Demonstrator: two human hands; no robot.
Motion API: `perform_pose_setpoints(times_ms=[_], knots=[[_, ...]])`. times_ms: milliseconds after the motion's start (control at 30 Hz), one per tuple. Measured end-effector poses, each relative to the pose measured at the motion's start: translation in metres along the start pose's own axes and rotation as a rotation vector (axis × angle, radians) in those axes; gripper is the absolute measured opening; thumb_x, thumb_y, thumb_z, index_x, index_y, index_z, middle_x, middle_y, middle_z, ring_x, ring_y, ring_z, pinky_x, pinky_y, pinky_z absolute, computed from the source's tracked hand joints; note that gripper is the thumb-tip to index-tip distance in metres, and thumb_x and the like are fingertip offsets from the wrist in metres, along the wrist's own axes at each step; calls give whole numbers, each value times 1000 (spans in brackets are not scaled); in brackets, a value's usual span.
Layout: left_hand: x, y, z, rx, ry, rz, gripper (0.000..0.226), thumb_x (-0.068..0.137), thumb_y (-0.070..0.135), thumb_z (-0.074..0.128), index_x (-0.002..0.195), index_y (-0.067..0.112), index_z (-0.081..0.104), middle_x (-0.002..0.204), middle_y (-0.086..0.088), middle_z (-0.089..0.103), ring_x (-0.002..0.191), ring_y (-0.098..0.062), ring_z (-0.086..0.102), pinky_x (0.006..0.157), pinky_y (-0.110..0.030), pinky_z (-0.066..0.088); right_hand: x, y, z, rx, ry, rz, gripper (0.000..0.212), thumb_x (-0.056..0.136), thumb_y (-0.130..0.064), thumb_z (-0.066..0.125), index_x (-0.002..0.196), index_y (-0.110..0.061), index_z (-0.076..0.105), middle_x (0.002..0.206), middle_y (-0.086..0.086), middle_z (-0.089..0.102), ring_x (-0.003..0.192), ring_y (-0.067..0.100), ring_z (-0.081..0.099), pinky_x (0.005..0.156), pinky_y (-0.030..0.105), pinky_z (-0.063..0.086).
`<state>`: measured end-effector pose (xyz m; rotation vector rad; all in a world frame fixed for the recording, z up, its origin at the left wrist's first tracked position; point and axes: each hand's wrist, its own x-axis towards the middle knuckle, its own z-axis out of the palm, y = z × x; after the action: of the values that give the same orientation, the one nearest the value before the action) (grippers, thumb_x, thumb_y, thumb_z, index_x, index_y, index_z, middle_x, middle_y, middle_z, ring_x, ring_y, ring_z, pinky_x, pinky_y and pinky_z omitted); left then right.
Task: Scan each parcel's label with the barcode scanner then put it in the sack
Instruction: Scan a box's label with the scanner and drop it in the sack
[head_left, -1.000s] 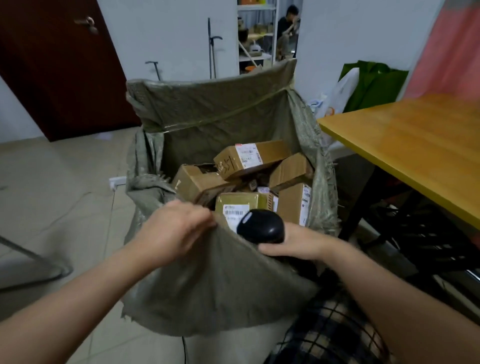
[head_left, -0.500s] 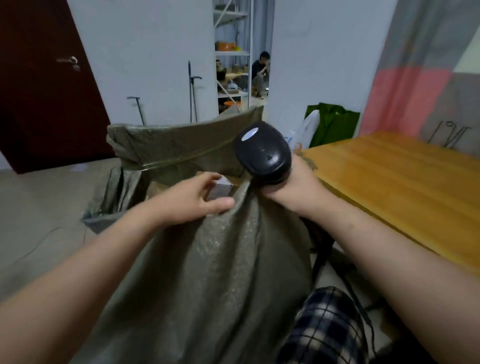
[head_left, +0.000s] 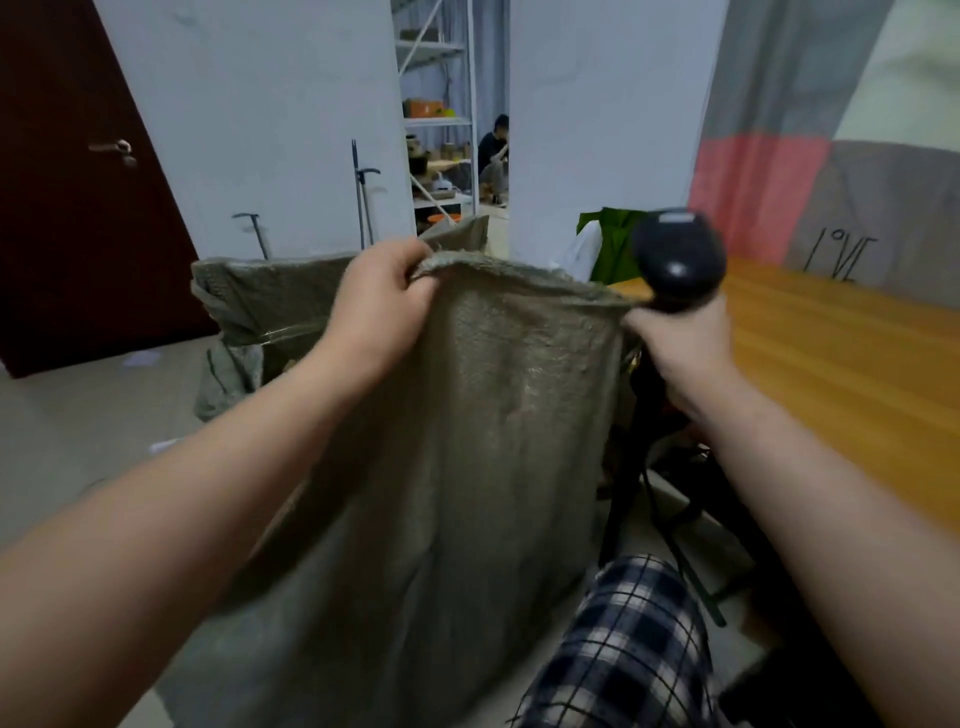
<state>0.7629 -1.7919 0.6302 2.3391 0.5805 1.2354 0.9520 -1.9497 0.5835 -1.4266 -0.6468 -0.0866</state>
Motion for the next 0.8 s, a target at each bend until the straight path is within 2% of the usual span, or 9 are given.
perform_pose_setpoints(times_ms=[67, 167, 233, 333, 400, 467, 600, 700, 800], knots=[[-11, -10, 6, 81, -118, 30, 12, 91, 16, 60, 79, 19, 60, 77, 5, 57, 80, -17, 56, 65, -27, 37, 2, -3, -1, 34, 19, -17, 13, 71, 7, 67, 75, -3, 61, 73, 3, 60, 65, 4, 52, 58, 22, 43], [-53, -27, 38, 328, -673, -49, 17, 90, 26, 63, 75, 21, 60, 79, 0, 61, 87, -23, 61, 68, -29, 40, -36, 32, -5, -217, -234, 88, 27, 74, 8, 68, 99, 2, 65, 95, 13, 67, 91, 15, 56, 66, 28, 45], [-70, -35, 48, 354, -677, -57, 13, 91, 25, 62, 89, 12, 66, 88, -6, 67, 90, -23, 62, 71, -30, 43, -51, 52, -10, -375, -398, 119, 44, 74, 6, 69, 116, -3, 61, 102, 8, 64, 100, 17, 56, 72, 21, 38], [-81, -37, 47, 297, -625, -95, 15, 92, 23, 61, 100, 11, 67, 95, -7, 68, 93, -22, 62, 75, -30, 46, -49, 61, -11, -395, -423, 138, 53, 75, 3, 69, 124, -10, 56, 104, 1, 59, 102, 14, 53, 76, 18, 36], [-83, -36, 46, 337, -711, -121, 16, 91, 26, 62, 100, 13, 67, 94, -5, 68, 91, -21, 62, 77, -32, 49, -51, 69, -9, -458, -463, 144, 56, 75, 1, 70, 127, -13, 55, 105, -1, 58, 103, 12, 52, 78, 18, 36], [-90, -37, 49, 389, -829, -109, 11, 89, 29, 65, 92, 19, 66, 85, 1, 65, 83, -19, 61, 69, -31, 48, -56, 80, -8, -463, -499, 171, 60, 73, 1, 72, 129, -13, 54, 109, 2, 61, 107, 16, 56, 79, 20, 38], [-105, -44, 69, 423, -939, -75, 20, 87, 40, 65, 77, 24, 58, 74, 8, 58, 73, -14, 57, 62, -29, 44, -62, 92, -16, -383, -439, 267, 64, 73, 5, 69, 132, -11, 50, 113, 4, 61, 108, 18, 57, 79, 21, 41], [-102, -39, 90, 369, -868, -53, 27, 89, 46, 60, 78, 21, 56, 75, 5, 60, 73, -15, 58, 62, -31, 45, -60, 95, -33, -370, -371, 332, 64, 78, -3, 72, 134, -14, 42, 115, 2, 58, 97, 16, 55, 72, 22, 44], [-85, -21, 117, 364, -765, 84, 23, 92, 44, 55, 85, 22, 55, 86, 4, 59, 82, -17, 57, 69, -34, 49, -51, 97, -64, -315, -248, 406, 57, 78, -8, 73, 128, -11, 44, 110, 11, 62, 79, 20, 64, 63, 27, 53]])
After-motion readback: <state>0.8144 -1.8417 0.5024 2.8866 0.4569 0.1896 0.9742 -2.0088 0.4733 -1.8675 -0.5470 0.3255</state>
